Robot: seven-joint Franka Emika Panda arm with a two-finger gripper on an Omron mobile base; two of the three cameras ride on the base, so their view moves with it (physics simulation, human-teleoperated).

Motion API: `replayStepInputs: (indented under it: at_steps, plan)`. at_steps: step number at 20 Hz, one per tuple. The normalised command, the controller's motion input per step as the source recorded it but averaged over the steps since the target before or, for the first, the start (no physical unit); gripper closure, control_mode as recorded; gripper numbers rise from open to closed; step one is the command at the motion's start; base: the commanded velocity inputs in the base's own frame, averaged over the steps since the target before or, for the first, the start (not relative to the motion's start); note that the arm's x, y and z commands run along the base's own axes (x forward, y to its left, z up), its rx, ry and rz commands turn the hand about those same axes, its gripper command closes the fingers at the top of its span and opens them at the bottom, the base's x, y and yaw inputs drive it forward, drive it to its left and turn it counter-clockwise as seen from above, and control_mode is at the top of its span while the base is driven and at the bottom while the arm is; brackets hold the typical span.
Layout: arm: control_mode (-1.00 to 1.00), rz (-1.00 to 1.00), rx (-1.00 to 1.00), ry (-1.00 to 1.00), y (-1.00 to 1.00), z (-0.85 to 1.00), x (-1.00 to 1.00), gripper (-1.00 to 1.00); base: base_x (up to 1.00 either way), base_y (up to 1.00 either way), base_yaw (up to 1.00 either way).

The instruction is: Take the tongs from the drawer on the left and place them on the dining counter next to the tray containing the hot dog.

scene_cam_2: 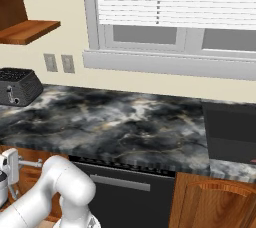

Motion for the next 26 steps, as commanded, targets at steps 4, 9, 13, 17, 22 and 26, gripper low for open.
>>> replayStepInputs:
  at_steps: [4, 9, 13, 17, 22, 26]
  plan:
    - [-1.0, 0.0, 0.0, 0.0, 0.0, 0.0, -0.11, 1.0, 0.0, 0.0, 0.0]
    - [-1.0, 0.0, 0.0, 0.0, 0.02, 0.0, -0.48, 1.0, 0.0, 0.0, 0.0]
    - [-1.0, 0.0, 0.0, 0.02, 0.05, 0.0, -0.59, 1.0, 0.0, 0.0, 0.0]
    - [-1.0, 0.0, 0.0, 0.09, 0.01, 0.0, -0.52, 1.0, 0.0, 0.0, 0.0]
    - [-1.0, 0.0, 0.0, 0.06, 0.0, 0.0, -0.53, 1.0, 0.0, 0.0, 0.0]
    - [-1.0, 0.0, 0.0, 0.04, 0.0, 0.0, -0.43, 1.0, 0.0, 0.0, 0.0]
